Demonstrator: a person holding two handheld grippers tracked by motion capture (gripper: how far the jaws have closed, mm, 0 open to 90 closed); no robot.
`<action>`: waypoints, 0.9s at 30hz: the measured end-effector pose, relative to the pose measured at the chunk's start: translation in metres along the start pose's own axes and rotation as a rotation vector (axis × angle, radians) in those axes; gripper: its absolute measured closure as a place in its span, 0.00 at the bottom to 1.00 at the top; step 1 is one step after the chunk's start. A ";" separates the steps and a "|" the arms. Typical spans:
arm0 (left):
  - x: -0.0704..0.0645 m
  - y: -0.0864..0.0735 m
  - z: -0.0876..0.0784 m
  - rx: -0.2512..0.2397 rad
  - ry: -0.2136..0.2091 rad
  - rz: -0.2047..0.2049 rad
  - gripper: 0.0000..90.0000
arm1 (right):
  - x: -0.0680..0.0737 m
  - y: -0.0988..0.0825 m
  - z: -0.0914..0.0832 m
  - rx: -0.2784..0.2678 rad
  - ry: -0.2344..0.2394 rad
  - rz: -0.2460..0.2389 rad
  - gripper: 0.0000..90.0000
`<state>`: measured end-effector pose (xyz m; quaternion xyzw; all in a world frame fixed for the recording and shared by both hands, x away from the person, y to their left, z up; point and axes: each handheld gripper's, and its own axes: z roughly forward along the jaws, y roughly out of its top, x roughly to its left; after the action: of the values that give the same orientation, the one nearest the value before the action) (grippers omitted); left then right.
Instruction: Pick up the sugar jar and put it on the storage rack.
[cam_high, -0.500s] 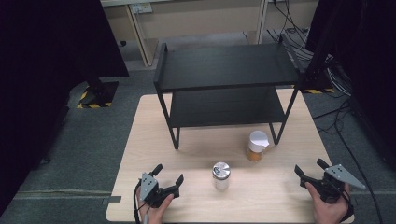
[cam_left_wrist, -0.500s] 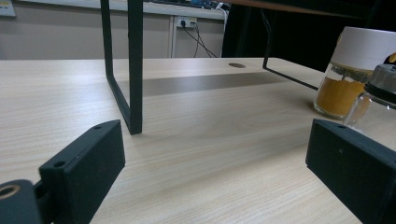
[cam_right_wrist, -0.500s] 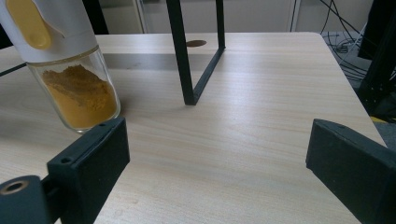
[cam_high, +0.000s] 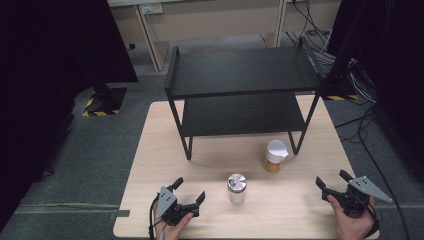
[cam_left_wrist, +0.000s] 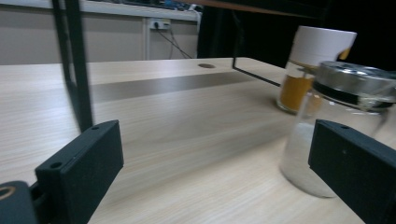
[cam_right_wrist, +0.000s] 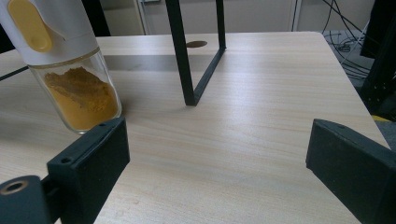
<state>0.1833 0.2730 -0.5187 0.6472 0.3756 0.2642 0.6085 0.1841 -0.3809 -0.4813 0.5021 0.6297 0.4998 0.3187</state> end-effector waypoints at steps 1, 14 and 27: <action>-0.001 0.000 0.001 0.000 -0.012 0.004 0.03 | 0.000 0.000 0.000 -0.001 0.000 0.000 0.07; -0.019 0.003 0.019 0.023 -0.138 0.062 0.03 | 0.000 0.000 0.000 -0.003 0.000 0.004 0.07; -0.037 0.011 0.053 0.064 -0.201 0.084 0.04 | -0.001 -0.001 -0.001 -0.008 0.000 0.015 0.07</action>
<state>0.2058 0.2123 -0.5097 0.7048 0.2932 0.2110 0.6105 0.1833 -0.3824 -0.4826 0.5056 0.6239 0.5046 0.3170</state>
